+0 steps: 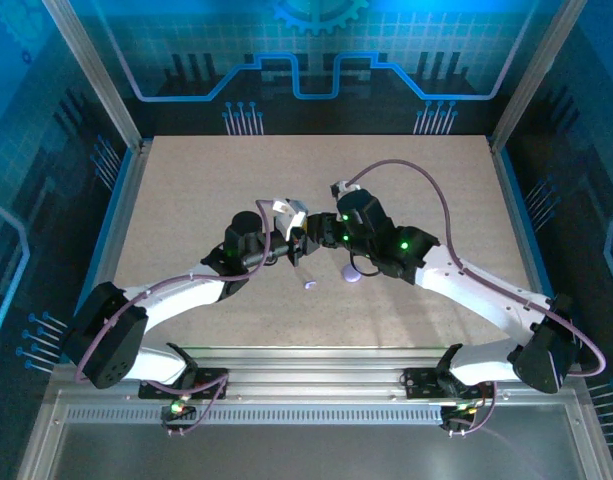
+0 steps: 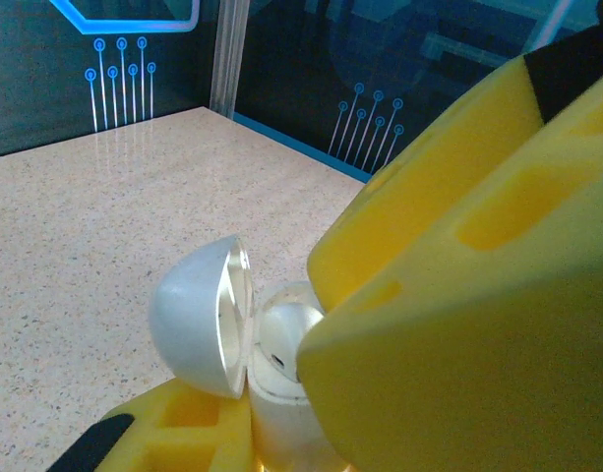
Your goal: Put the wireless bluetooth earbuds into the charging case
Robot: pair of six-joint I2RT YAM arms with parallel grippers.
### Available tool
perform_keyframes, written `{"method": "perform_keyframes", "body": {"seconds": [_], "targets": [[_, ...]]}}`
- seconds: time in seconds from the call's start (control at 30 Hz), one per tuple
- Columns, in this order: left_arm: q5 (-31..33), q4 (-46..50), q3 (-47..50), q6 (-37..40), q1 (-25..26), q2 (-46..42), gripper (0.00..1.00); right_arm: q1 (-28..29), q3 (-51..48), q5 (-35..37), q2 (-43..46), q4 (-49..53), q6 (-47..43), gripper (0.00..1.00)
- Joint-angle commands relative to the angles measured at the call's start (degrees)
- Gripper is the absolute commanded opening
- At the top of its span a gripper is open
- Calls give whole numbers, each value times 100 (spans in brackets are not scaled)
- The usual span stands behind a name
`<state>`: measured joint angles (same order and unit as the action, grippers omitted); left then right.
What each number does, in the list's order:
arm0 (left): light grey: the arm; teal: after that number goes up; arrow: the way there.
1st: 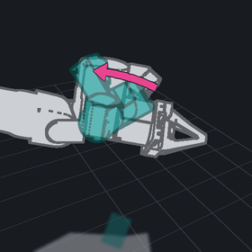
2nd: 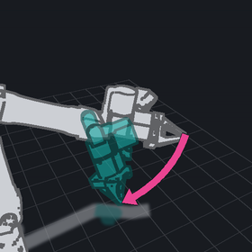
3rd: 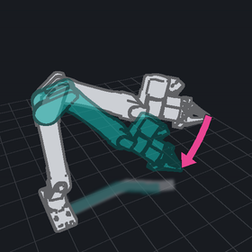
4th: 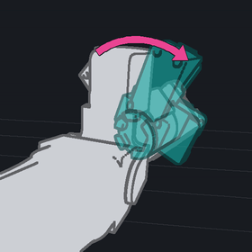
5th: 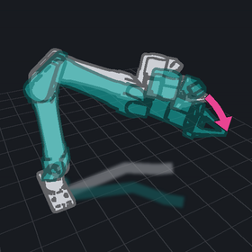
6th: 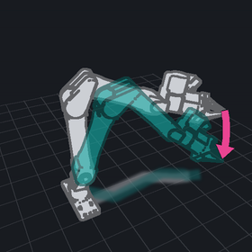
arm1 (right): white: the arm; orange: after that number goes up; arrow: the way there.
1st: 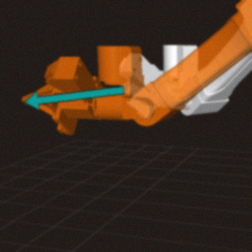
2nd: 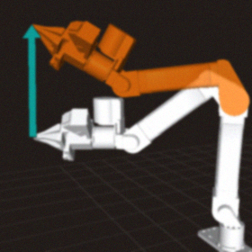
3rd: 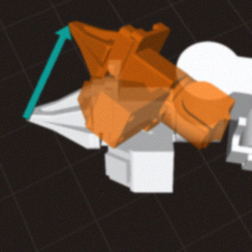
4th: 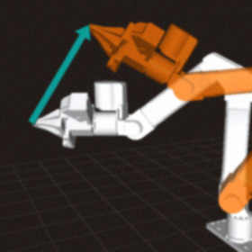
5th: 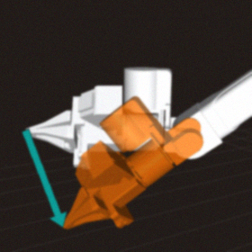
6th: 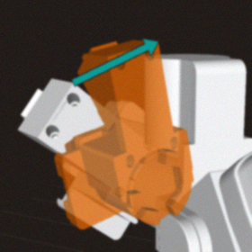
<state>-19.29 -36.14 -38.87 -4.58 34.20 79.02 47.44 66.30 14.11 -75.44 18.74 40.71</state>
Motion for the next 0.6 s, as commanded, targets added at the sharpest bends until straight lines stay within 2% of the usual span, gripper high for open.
{"method": "perform_keyframes", "body": {"seconds": [0.0,0.4,0.57], "targets": [[-75,-253,-205,47,9,-106,20,-81,-58,-101,160,-157,51,48],[-116,-181,-217,95,9,-139,20,-230,-148,-79,650,-186,-229,51],[-299,-80,-274,168,13,-148,20,-526,-473,-398,1045,-412,-612,51]]}}
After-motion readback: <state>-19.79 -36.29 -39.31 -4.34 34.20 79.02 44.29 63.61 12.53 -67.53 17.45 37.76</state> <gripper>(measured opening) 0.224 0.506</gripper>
